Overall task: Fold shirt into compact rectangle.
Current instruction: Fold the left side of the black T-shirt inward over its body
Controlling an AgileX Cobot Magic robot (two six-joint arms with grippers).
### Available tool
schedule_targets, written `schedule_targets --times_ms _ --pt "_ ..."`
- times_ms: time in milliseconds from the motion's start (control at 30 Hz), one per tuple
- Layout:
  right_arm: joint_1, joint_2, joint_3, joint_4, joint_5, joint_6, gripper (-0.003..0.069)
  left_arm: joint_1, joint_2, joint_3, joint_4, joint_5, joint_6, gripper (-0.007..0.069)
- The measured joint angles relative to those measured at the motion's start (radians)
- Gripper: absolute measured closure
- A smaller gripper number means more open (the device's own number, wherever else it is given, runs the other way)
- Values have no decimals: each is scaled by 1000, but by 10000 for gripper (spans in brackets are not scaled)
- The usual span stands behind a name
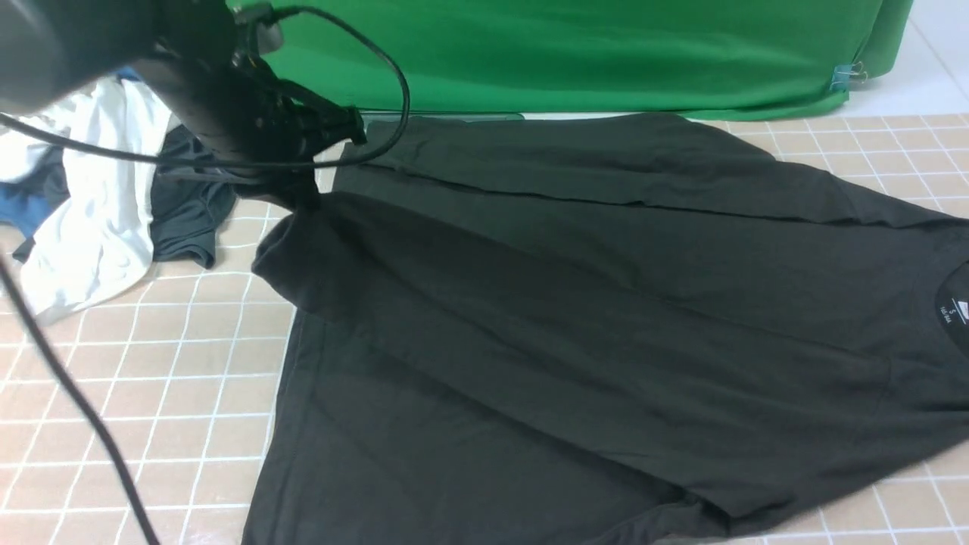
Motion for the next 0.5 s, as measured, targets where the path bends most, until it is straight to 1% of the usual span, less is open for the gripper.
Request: schedule_targets --times_ms 133,300,367,467,500 --pt "0 0 0 0 0 0 603 1 72 0 -5 -59 9 602" --pt "0 0 0 0 0 0 595 1 141 0 -6 -94 9 598" --pt "0 0 0 0 0 0 590 1 157 0 -6 -104 9 576" --pt "0 0 0 0 0 0 587 1 165 -7 -5 -102 9 506" --pt "0 0 0 0 0 0 587 1 166 -8 -5 -101 9 500"
